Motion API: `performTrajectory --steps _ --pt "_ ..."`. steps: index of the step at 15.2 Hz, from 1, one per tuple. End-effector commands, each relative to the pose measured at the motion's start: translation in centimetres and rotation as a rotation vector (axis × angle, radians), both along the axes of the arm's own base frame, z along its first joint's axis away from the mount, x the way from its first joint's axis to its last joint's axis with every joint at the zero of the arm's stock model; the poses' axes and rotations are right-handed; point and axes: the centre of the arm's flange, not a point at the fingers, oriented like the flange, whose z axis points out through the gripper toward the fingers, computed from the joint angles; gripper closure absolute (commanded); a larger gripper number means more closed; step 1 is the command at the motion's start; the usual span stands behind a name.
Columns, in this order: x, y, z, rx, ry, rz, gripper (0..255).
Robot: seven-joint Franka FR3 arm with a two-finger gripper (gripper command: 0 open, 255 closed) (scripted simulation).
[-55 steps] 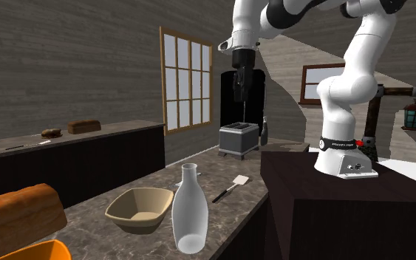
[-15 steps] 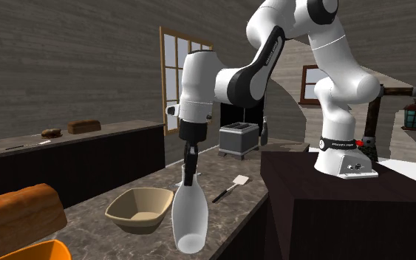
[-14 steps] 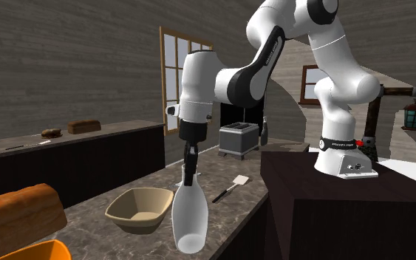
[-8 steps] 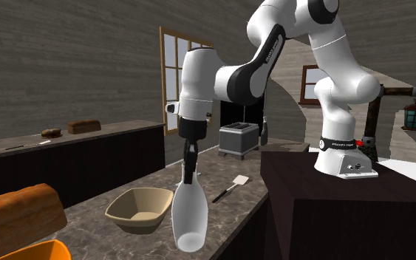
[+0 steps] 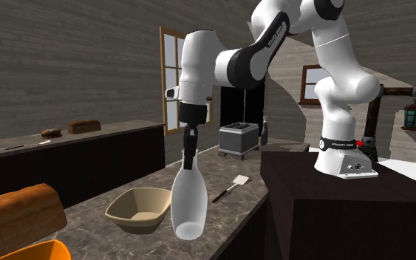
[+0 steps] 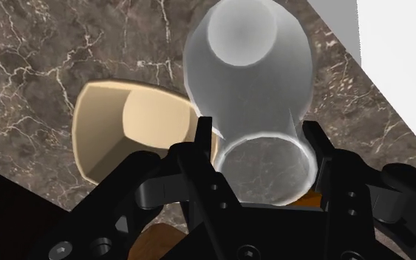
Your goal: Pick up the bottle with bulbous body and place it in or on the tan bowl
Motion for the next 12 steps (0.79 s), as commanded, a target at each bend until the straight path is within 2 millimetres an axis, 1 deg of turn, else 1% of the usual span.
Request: performTrajectory --steps 1,12 --pt "0.0 0.1 1.1 0.000 0.000 0.000 255" --pt "0.0 0.1 6.9 0.000 0.000 0.000 255"
